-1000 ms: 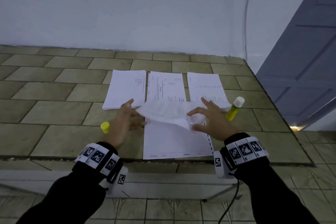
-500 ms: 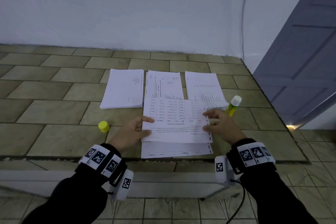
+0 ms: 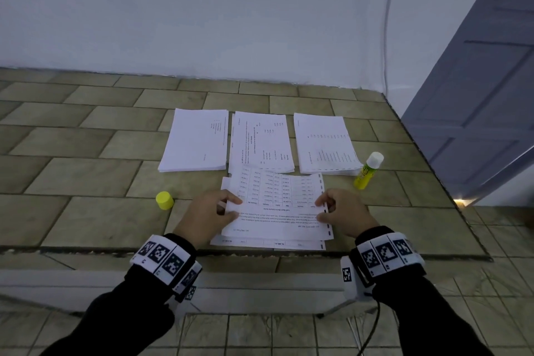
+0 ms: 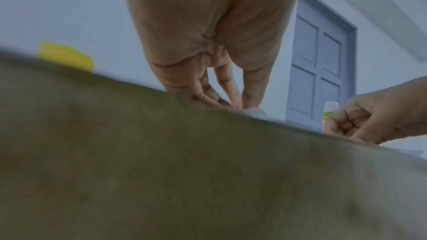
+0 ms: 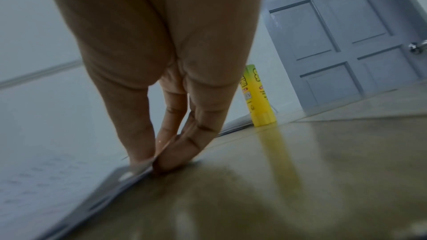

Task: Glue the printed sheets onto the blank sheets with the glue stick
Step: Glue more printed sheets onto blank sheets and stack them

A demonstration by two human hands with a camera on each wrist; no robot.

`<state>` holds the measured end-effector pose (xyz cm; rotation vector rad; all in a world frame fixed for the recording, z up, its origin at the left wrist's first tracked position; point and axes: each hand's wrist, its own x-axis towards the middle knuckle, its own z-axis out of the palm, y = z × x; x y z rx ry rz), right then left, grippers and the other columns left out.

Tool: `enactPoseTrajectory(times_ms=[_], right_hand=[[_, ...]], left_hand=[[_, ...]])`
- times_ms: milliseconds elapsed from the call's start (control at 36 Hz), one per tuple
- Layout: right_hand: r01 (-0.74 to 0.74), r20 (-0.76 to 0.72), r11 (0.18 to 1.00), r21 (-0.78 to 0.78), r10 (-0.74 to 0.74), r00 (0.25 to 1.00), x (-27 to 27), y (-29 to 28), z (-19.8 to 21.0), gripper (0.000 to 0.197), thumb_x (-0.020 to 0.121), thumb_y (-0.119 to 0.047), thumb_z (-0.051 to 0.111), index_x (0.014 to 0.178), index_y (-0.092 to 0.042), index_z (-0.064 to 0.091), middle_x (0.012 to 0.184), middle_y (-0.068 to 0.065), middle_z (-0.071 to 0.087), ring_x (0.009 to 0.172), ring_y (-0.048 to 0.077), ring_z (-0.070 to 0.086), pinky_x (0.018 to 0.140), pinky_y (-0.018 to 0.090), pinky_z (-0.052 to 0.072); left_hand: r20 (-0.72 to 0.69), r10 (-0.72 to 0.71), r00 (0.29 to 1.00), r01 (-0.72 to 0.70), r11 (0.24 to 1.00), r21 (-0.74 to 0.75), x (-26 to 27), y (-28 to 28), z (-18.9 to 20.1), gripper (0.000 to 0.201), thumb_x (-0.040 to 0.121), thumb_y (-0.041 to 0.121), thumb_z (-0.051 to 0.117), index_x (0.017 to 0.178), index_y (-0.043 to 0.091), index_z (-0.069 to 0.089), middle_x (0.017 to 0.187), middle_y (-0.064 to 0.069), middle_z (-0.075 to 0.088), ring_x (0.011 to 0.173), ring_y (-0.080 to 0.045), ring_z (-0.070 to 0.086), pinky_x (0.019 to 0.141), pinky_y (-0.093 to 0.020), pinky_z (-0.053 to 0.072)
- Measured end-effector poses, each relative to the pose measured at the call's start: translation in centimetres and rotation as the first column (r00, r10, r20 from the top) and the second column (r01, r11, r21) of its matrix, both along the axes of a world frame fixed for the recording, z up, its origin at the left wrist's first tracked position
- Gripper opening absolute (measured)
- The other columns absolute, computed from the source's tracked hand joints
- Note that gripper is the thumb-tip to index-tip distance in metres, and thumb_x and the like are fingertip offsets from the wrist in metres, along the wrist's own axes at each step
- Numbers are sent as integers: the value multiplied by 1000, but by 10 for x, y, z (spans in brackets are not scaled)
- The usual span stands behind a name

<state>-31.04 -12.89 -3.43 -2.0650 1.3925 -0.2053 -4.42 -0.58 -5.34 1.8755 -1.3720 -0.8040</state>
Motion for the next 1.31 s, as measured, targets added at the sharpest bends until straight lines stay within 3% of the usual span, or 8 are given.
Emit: enactPoseTrajectory(times_ms=[83,222,306,528,722,889,1111,1305], right_hand=[[8,29,999,-36,-7,1000,-1,5,1,22,79,-6,74,92,-18,61,77,-6,54,73,12,51,62,16,41],[35,105,991,-132,-21,994,3,12,4,21,79,-7,73,97,-16,65,89,-3,61,78,11,57,60,8,40],[15,109,991,-131,0,994,7,16,5,21,81,-8,73,98,-15,65,90,-6,58,76,6,54,59,4,40],[-33,49,998,-56,36,998,9,21,-6,23,79,-12,77,92,-20,60,87,1,60,69,6,49,58,9,36],[-54,55,998,-16,55,997,5,18,-6,25,79,-11,76,94,-22,61,91,4,62,72,8,53,60,9,40],[-85,81,994,76,79,994,-1,15,-1,35,77,-4,77,106,-17,63,88,-10,57,72,3,55,58,6,44],[-104,172,985,134,80,982,-6,12,-2,41,73,3,77,109,-13,63,86,-10,57,72,4,57,61,9,47],[-128,197,980,155,96,976,-10,9,-8,44,72,2,79,106,-19,61,90,-3,60,77,8,59,68,16,52]], left_hand=[[-59,5,998,-6,1000,-14,1,2,2,19,87,8,71,95,25,67,77,9,63,71,-10,63,58,-17,47],[-44,26,999,-29,998,-61,7,5,8,16,87,8,71,94,22,68,58,17,56,60,6,56,57,-8,41],[-6,25,1000,-26,999,-31,14,6,8,22,87,11,72,90,31,66,78,20,63,77,3,62,67,-15,47],[112,-19,993,11,997,73,18,7,8,21,84,13,74,92,31,65,86,8,70,83,-13,67,78,-39,57],[92,-29,995,23,997,73,17,10,7,29,82,12,76,87,37,61,95,3,72,86,-15,68,79,-40,57],[76,-14,997,8,997,77,19,13,4,30,79,14,79,85,38,62,91,-9,72,85,-26,67,79,-44,55],[71,-10,997,4,995,95,19,14,2,26,79,12,79,87,32,64,85,-7,71,82,-22,65,68,-22,49],[35,-18,999,15,998,64,18,16,4,28,76,7,81,90,26,66,82,7,67,71,7,59,60,-9,44]])
